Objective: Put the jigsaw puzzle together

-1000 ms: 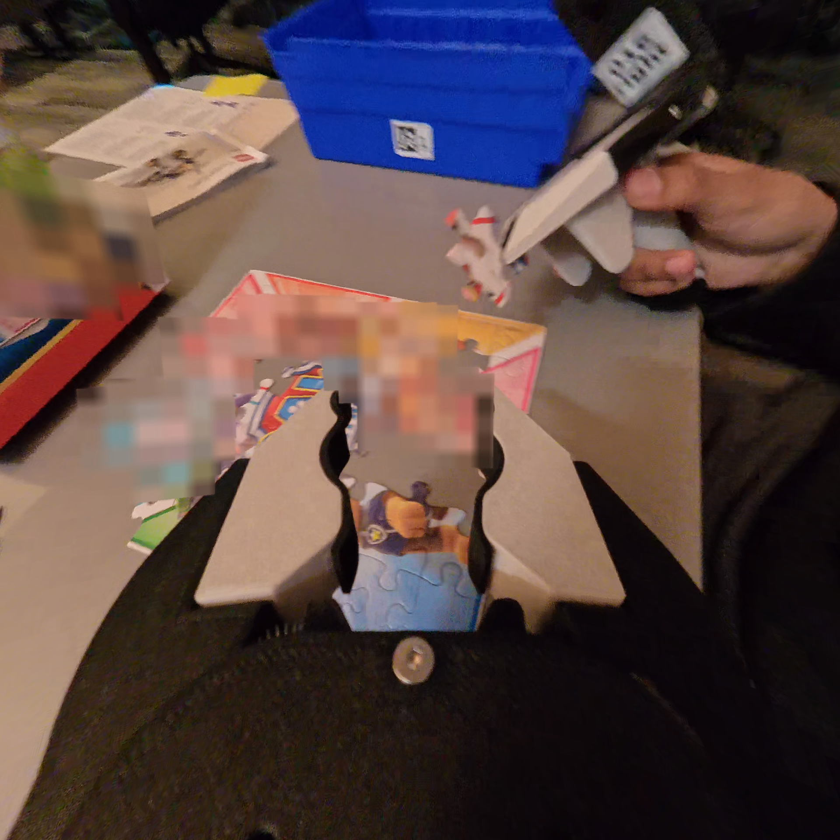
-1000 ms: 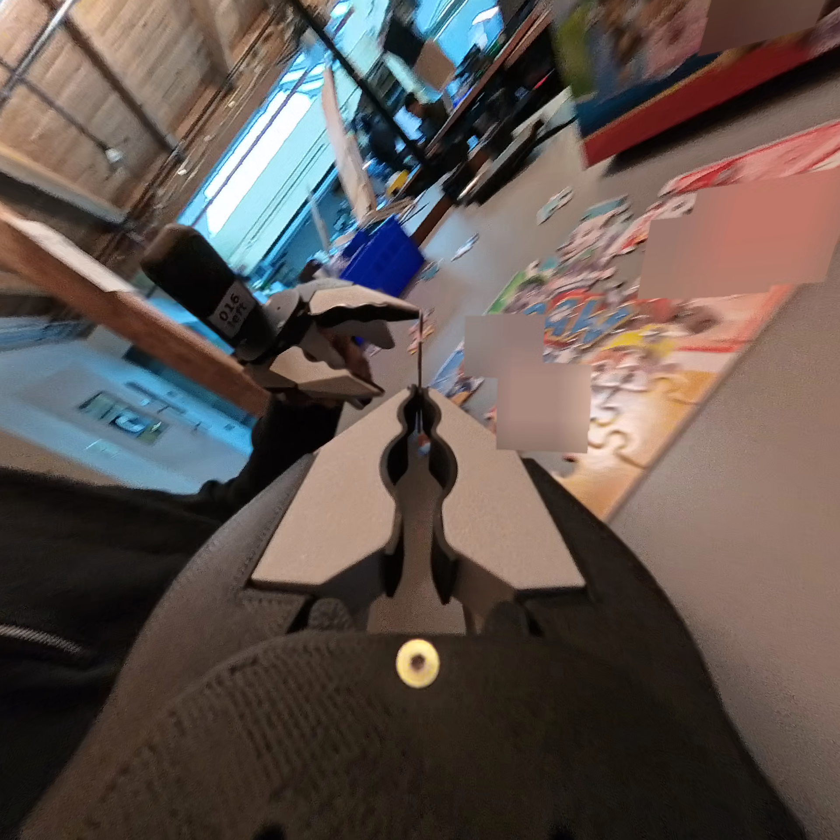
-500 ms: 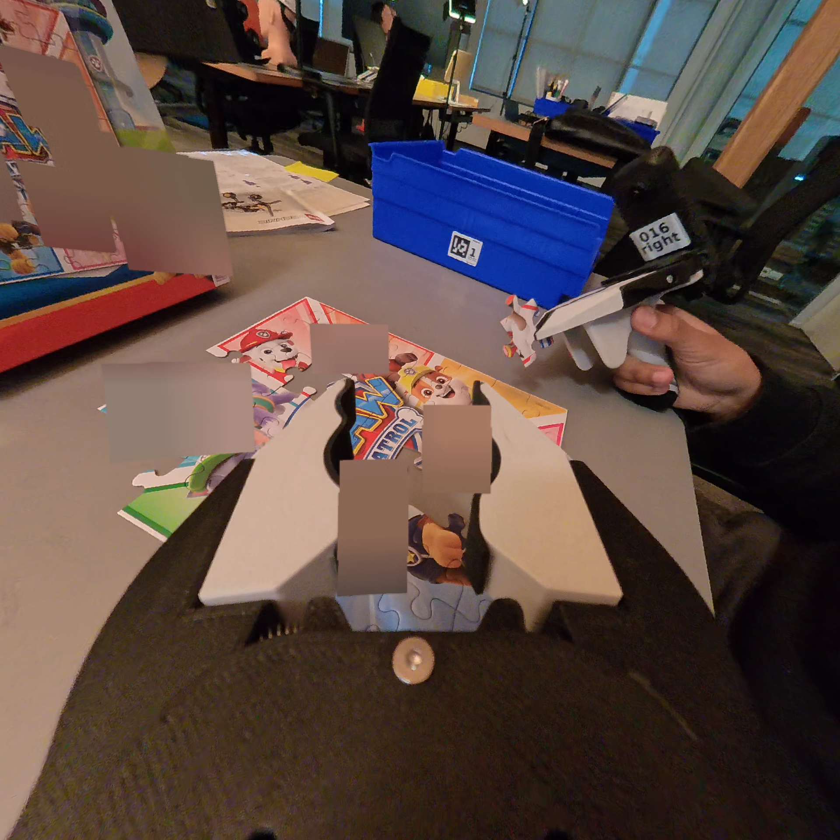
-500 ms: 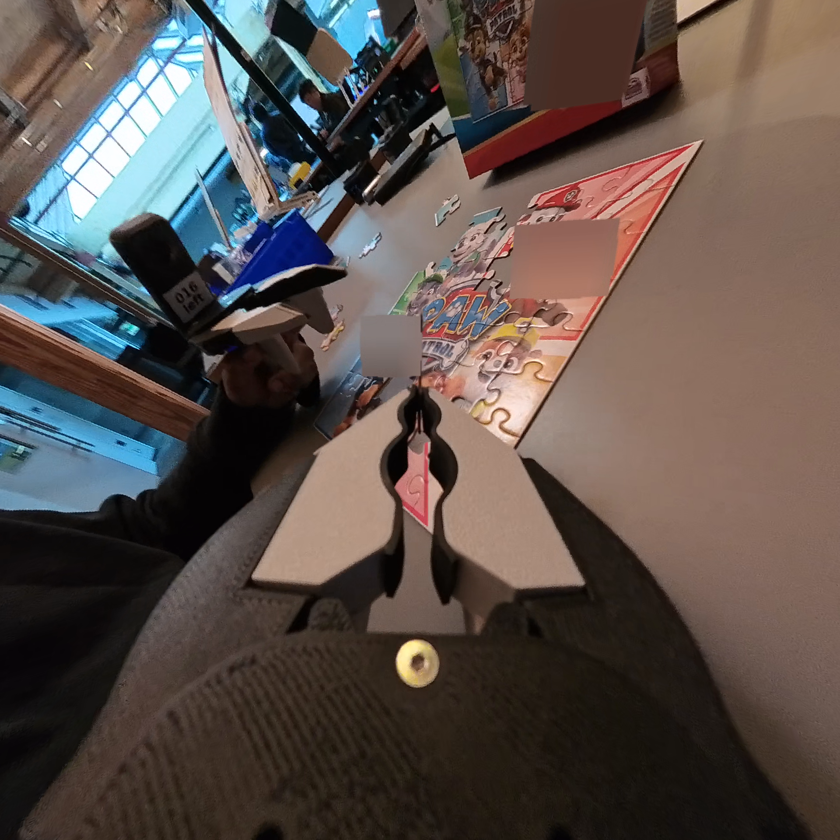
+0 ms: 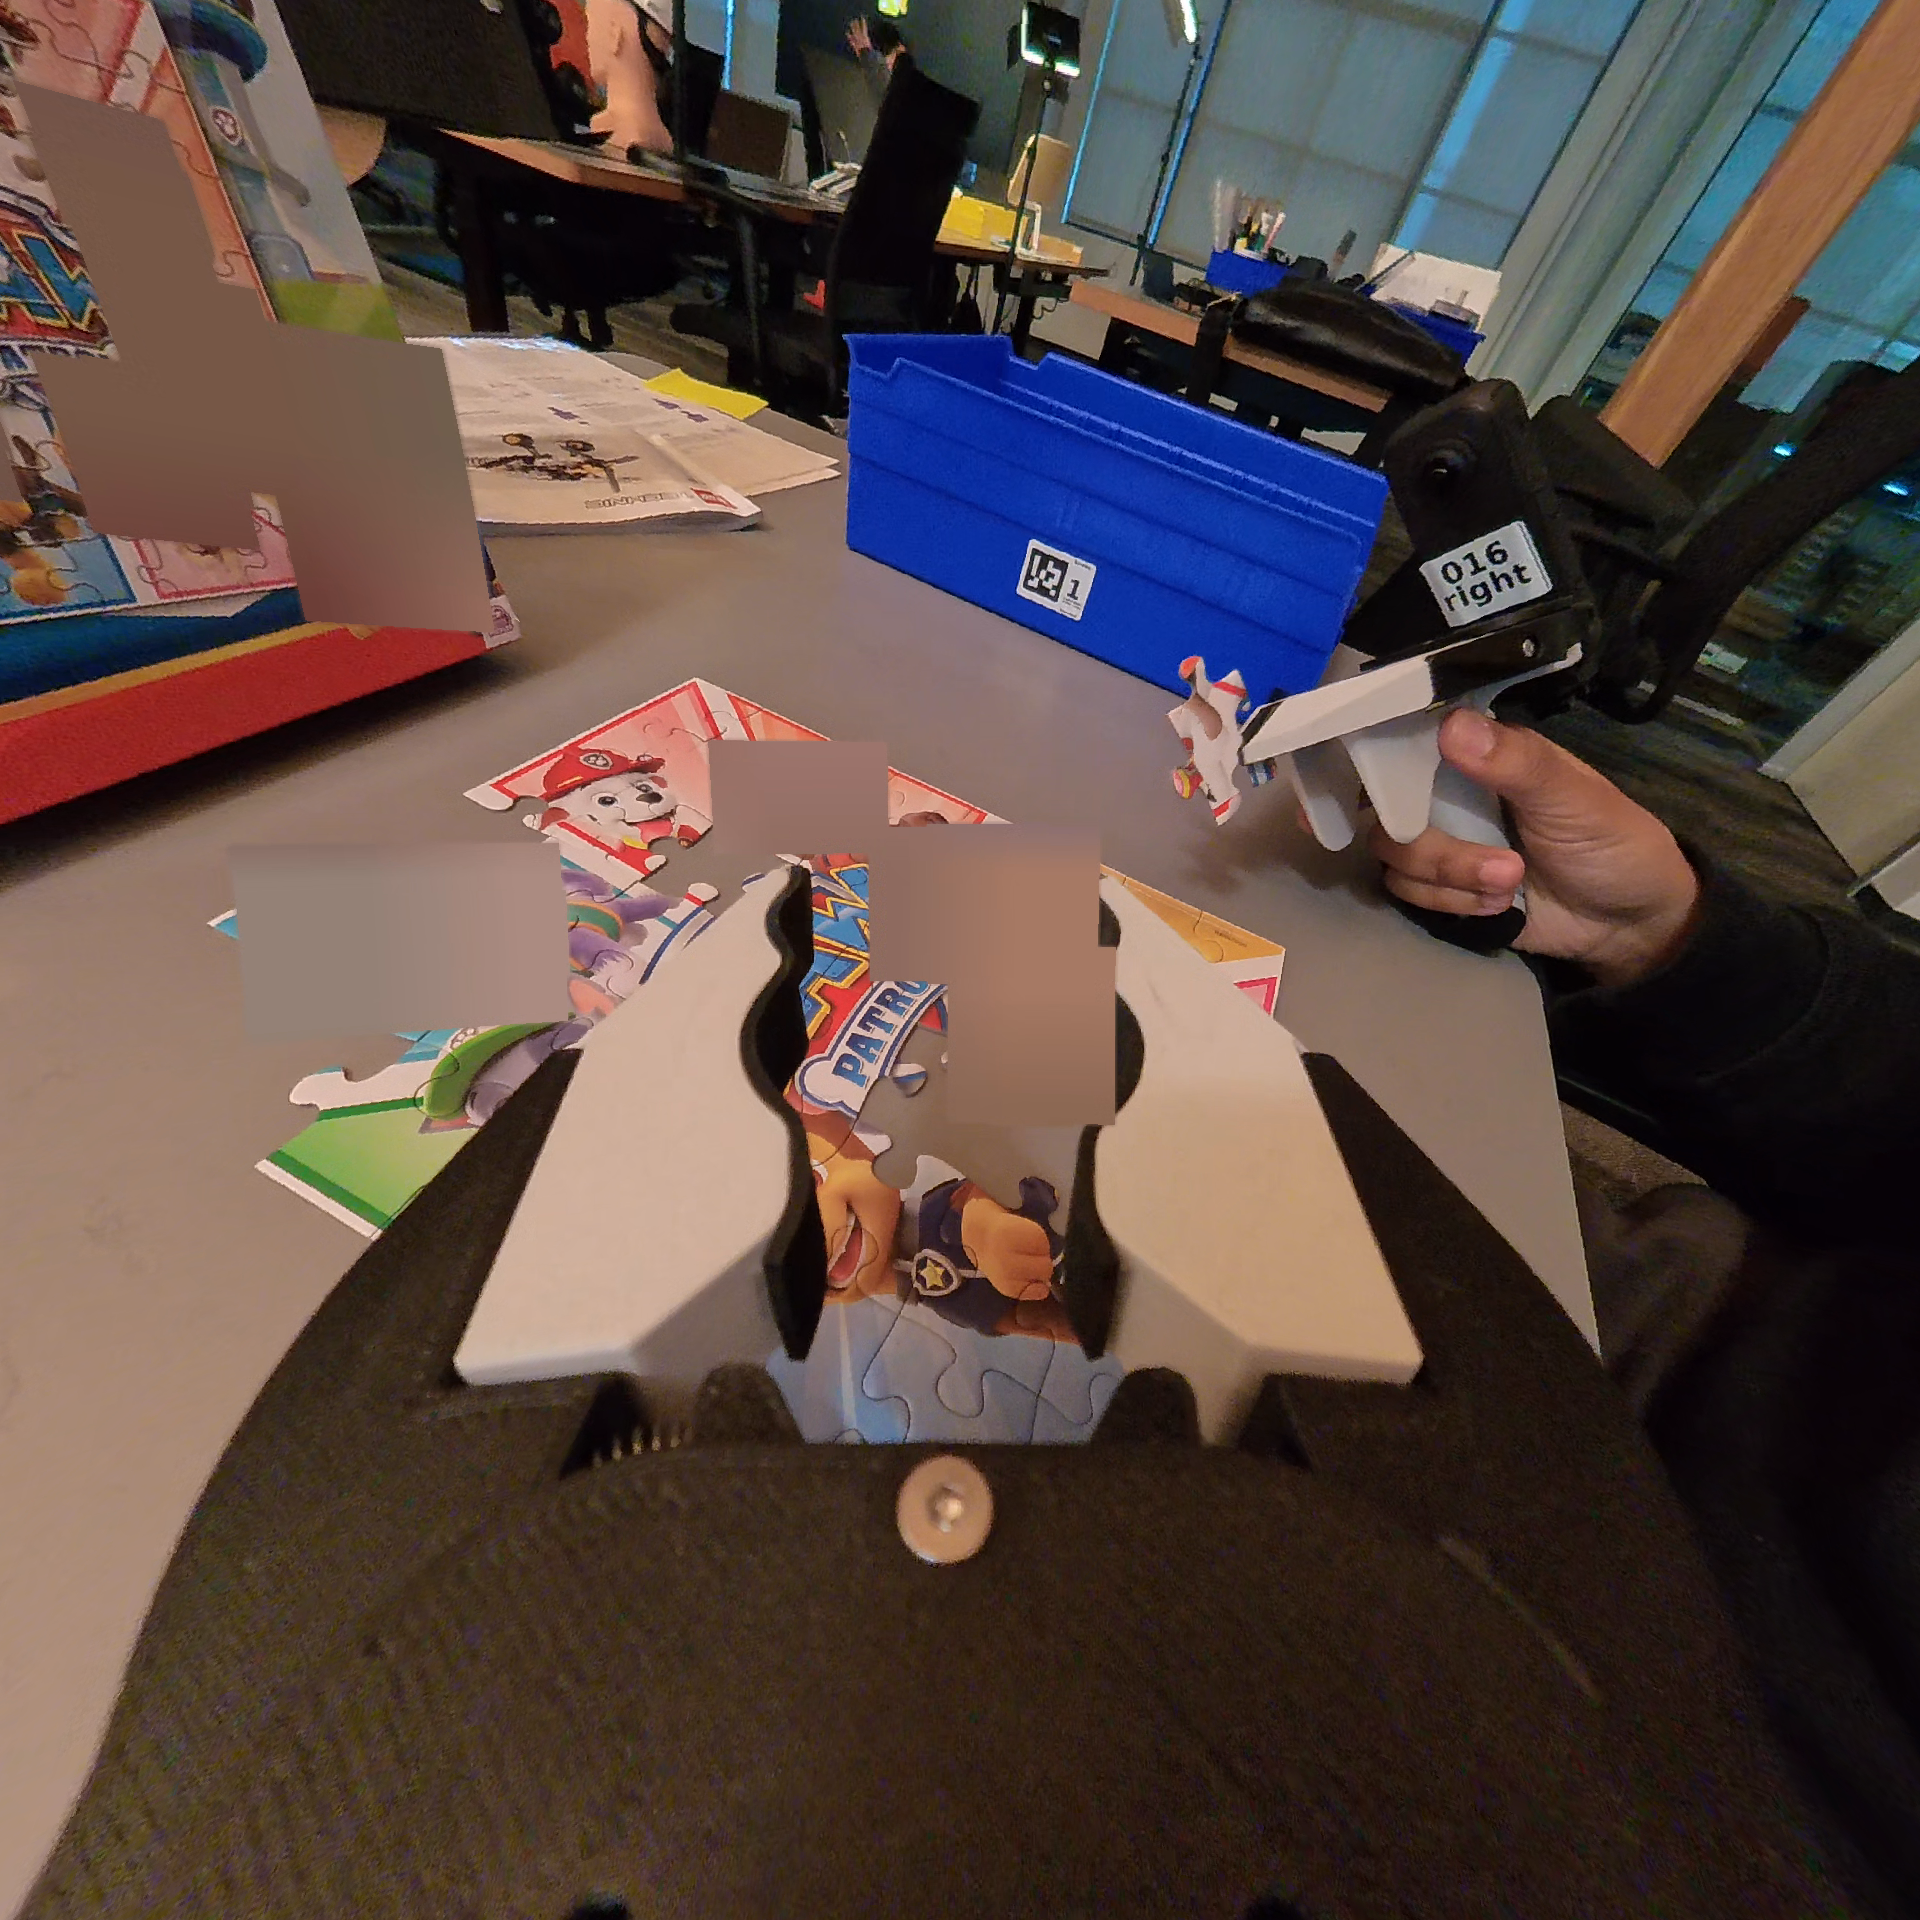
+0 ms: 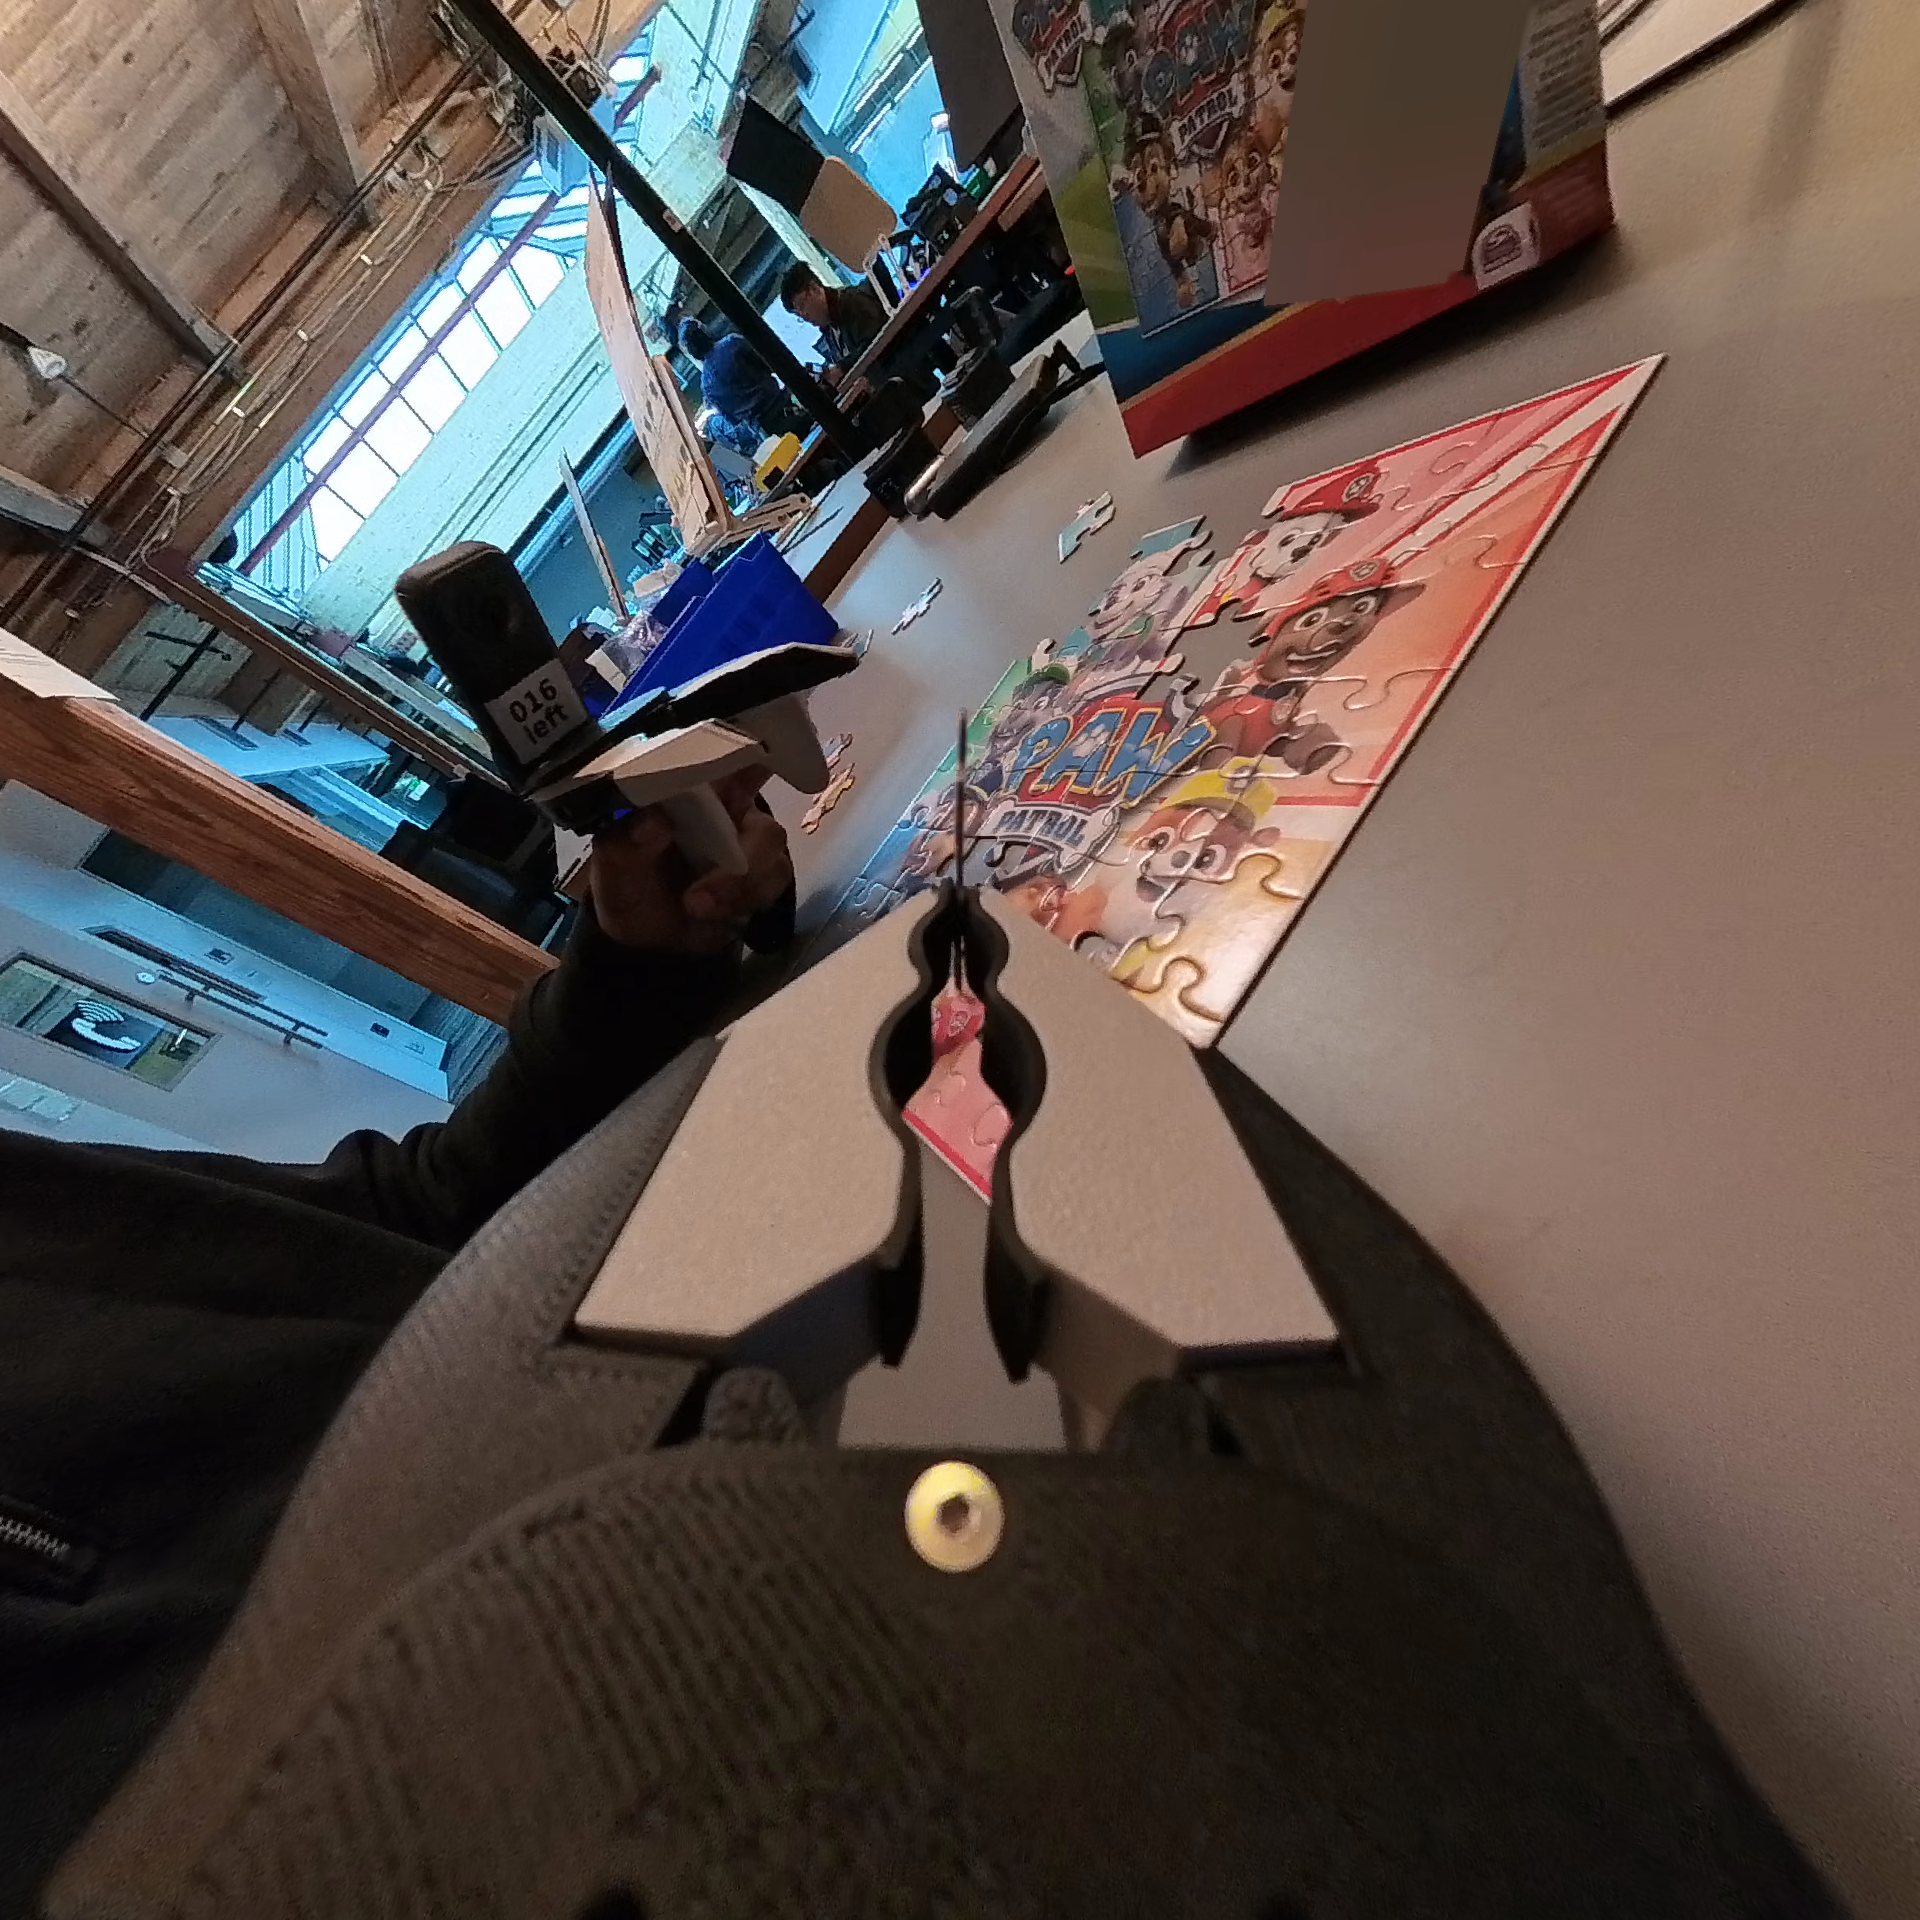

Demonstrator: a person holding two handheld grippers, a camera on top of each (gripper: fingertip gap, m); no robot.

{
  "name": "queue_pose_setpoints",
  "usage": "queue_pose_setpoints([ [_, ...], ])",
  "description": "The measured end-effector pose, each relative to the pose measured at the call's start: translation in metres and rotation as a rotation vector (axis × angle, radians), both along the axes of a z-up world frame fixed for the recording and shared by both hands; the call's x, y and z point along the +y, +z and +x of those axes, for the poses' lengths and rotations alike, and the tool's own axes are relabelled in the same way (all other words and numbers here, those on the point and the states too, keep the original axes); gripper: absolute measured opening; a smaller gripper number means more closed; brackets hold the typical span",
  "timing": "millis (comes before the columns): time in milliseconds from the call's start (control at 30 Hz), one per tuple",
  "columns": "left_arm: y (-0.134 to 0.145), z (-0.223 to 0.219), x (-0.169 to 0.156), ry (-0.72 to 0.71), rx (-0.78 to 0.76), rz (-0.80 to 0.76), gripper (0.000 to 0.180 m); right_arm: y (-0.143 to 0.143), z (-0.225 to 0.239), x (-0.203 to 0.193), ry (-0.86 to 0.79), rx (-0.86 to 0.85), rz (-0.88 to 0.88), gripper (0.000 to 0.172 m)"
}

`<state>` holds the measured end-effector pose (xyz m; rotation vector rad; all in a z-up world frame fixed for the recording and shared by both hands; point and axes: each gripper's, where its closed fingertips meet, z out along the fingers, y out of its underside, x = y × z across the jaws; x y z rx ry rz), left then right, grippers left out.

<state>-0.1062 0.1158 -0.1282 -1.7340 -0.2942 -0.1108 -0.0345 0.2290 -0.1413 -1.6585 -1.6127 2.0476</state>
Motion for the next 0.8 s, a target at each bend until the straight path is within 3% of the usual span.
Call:
queue_pose_setpoints([
  [800,-0.0012,0.0007,0.0008,-0.009,-0.008,-0.007,0.048,0.0094,0.0016,-0.0007,0.018,0.052,-0.048,0.0],
])
